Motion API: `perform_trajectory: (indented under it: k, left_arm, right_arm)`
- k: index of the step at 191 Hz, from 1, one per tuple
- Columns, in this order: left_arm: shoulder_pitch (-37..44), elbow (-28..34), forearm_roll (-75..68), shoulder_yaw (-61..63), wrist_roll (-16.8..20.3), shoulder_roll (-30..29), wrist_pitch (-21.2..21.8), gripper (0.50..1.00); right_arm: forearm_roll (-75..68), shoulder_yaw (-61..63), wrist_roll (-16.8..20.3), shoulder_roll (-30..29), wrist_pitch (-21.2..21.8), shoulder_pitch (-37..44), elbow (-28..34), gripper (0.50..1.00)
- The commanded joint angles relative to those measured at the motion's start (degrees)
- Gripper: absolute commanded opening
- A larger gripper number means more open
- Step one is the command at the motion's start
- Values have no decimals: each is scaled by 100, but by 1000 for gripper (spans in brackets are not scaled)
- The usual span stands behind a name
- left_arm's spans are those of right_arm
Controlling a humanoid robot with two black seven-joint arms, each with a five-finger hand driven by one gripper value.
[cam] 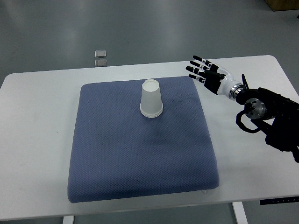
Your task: Stack paper cups
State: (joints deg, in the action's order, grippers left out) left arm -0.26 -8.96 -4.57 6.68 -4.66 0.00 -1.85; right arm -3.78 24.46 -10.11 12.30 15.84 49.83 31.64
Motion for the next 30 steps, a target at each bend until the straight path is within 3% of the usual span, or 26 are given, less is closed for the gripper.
perform_trajectory:
  k: [1,30]
  left_arm:
    - [0,0,0,0,0,0,0,1000]
    - [0,0,0,0,0,0,0,1000]
  right_arm:
    - [-8,32,0,0,15,-17,9,915]
    - [-17,50,-17,0,15,-35,9,915]
